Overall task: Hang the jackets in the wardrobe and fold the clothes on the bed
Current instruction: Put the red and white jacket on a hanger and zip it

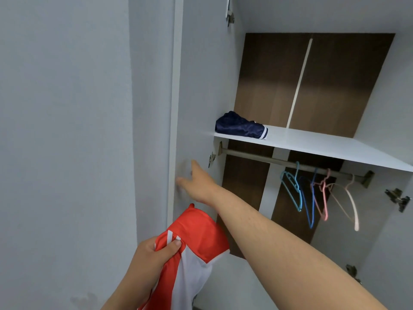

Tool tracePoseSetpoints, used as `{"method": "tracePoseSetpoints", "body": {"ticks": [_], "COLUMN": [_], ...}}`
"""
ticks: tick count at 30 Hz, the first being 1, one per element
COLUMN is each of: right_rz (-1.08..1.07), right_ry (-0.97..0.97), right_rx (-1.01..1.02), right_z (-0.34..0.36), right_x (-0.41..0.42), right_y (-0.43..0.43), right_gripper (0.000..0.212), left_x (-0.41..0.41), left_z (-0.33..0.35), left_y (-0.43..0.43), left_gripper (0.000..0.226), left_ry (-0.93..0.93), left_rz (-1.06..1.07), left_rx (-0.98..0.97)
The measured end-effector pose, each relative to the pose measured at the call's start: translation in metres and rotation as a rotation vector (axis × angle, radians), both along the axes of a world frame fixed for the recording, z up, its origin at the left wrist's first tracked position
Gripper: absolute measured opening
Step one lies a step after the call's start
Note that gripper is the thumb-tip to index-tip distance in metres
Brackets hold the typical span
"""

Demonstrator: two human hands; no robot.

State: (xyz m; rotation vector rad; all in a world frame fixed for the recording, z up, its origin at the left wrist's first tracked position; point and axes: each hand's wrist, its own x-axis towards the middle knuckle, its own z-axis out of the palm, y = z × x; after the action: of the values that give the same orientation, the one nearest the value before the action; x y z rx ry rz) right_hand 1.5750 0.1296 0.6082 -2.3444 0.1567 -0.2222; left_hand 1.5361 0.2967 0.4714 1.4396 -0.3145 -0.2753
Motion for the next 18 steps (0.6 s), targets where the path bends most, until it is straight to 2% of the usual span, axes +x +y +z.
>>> {"method": "tracePoseSetpoints", "body": {"ticks": [2,4,7,10,13,16,18], "right_rz": [-0.09,-0.218,-0.355,-0.26,-0.154,-0.229,-0.318], "right_ry": [-0.03,-0.054,0.014,-0.013,-0.062,-0.113,-0.178], "right_rx": [0.041,0.189,0.568,0.9,0.941,0.918,0.907], "right_z": [-0.01,-0.03,-0.07,-0.109,-0.118,-0.11,-0.109], "right_x": [-0.023,-0.05,-0.1,-0.139,-0.171,-0.199,-0.212], "right_y": [-0.029,-0.063,-0.098,-0.123,-0.146,-0.169,-0.192], "right_gripper": [0.052,0.043,0.053,0.069,0.083,0.064,0.042], "left_x": [-0.001,-0.003,-0.009,-0.014,-0.024,-0.036,-0.046], "left_z": [0.004,0.009,0.017,0.025,0.032,0.036,0.038], "left_y": [-0.015,-0.036,-0.079,-0.126,-0.17,-0.212,-0.24], "left_gripper": [0.007,0.008,0.011,0.019,0.033,0.045,0.041], "left_ry": [0.006,0.028,0.129,0.228,0.349,0.442,0.426], "left_rz": [-0.018,-0.029,-0.068,-0.128,-0.229,-0.334,-0.34], "left_rx": [-0.037,-0.088,-0.201,-0.264,-0.311,-0.342,-0.329]}}
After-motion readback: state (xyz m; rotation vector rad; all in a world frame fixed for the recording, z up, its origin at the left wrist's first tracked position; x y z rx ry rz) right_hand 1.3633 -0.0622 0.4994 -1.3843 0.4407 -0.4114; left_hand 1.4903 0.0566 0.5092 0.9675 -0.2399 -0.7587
